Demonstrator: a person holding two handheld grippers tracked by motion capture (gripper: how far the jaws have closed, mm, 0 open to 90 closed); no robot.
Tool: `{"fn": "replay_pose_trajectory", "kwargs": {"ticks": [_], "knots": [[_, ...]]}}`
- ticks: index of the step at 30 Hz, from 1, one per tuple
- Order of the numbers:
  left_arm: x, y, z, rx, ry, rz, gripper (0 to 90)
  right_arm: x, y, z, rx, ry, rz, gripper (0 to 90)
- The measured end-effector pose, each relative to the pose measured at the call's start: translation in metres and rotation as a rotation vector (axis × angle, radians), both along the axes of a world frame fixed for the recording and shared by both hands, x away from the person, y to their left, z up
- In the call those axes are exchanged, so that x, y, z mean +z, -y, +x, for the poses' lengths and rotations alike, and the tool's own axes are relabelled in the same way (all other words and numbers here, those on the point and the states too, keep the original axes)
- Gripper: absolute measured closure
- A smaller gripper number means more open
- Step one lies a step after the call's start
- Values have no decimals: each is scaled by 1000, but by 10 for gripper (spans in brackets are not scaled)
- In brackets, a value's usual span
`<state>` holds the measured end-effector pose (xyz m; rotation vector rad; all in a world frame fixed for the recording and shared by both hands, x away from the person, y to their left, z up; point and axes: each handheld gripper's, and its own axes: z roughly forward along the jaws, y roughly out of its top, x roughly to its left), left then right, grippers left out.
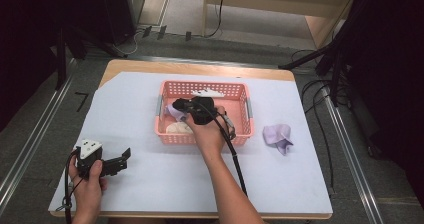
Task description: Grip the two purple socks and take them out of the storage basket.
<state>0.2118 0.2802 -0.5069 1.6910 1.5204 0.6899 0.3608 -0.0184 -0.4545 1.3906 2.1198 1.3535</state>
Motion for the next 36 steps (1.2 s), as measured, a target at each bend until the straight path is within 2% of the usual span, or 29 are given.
{"fn": "replay_pose_trajectory", "kwargs": {"ticks": [2, 4, 8, 10, 11, 13, 15, 16, 18, 19, 22, 24, 29, 31, 32, 34, 36], "knots": [[0, 0, 0, -1, 0, -1, 1, 2, 10, 0, -45, 37, 5, 900], [0, 0, 0, -1, -1, -2, 1, 3, 21, 1, -106, 48, -1, 900], [0, 0, 0, -1, -3, 5, 1, 7, 45, 1, -223, 81, 22, 900], [0, 0, 0, -3, -3, 8, 1, 9, 54, 1, -256, 96, 38, 897], [0, 0, 0, -2, -4, 8, 1, 10, 59, 1, -270, 107, 39, 880], [0, 1, 0, -2, -1, 7, 1, 12, 64, 0, -300, 140, 45, 757], [0, 1, 0, -1, 0, 9, 1, 14, 64, -3, -311, 176, 58, 696], [0, 1, 0, 0, 2, 10, 1, 16, 62, -5, -296, 198, 66, 678], [0, 1, 0, -1, 2, 9, 1, 18, 55, -6, -234, 214, 91, 650], [0, 1, 0, -2, 1, 10, 1, 18, 49, -6, -200, 215, 75, 648], [0, 1, 0, 0, 1, 8, 1, 16, 30, -2, -115, 162, 41, 643], [0, 0, 0, -1, -1, 8, 1, 14, 20, 2, -84, 100, 37, 642], [0, 0, 0, -4, -2, 3, 1, 12, -2, 12, -27, -10, 8, 660], [0, 0, 0, -1, -1, 2, 1, 11, -15, 20, 7, -99, -23, 644], [0, 0, 0, -2, 0, 2, 1, 11, -15, 20, 7, -99, -23, 643], [0, 0, 0, 1, 2, -1, 1, 10, -25, 24, 21, -151, -67, 640], [0, 0, 0, 2, 4, -3, 1, 9, -31, 27, 27, -183, -88, 630]]}}
